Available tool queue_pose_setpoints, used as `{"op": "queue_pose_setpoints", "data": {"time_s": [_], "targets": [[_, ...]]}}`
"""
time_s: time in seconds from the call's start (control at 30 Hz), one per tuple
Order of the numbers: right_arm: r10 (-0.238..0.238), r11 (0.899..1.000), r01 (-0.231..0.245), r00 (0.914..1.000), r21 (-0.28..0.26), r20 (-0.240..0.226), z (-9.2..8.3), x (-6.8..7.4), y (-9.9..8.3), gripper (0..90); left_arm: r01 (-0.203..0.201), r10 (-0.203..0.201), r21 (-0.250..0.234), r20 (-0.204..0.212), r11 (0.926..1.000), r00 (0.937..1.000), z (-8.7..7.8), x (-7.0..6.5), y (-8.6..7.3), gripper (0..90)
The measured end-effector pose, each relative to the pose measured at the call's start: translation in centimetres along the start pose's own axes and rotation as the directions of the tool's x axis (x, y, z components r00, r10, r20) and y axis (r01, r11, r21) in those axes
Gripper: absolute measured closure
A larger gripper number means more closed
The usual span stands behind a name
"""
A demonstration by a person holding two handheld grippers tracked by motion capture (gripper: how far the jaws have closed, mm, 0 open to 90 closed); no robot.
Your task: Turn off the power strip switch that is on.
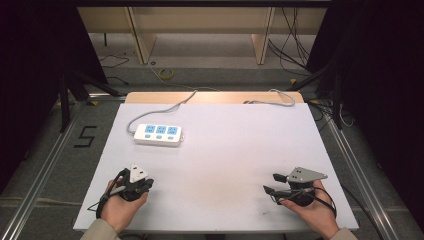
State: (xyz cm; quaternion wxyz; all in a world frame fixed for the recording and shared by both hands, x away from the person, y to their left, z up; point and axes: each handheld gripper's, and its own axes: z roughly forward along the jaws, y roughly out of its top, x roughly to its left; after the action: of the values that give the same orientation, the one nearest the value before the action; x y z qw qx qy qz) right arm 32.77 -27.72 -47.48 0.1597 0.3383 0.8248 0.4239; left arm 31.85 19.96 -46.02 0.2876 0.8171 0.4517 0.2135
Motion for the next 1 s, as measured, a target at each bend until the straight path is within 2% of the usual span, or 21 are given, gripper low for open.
{"op": "queue_pose_setpoints", "data": {"time_s": [0.13, 0.47, 1.0], "targets": [[-0.003, 1.0, 0.003, 1.0, -0.005, 0.003, 0.0, 0.0, 0.0, 42.2, 0.0, 0.0, 0.018, 0.003, 0.9998, 1.0, 0.0, -0.1, 0.5, 89.6], [-0.003, 1.0, 0.003, 1.0, -0.005, 0.003, 0.0, 0.1, 0.0, 41.5, 0.039, -0.039, 0.011, 0.022, 0.9992, 0.999, -0.1, 0.2, 2.0, 89.7], [0.0, 1.0, 0.0, 1.0, -0.007, 0.0, 0.1, 0.1, 0.0, 40.7, 0.09, -0.09, 0.008, 0.021, 0.9959, 0.9957, 0.0, 1.1, 3.6, 89.7]]}}
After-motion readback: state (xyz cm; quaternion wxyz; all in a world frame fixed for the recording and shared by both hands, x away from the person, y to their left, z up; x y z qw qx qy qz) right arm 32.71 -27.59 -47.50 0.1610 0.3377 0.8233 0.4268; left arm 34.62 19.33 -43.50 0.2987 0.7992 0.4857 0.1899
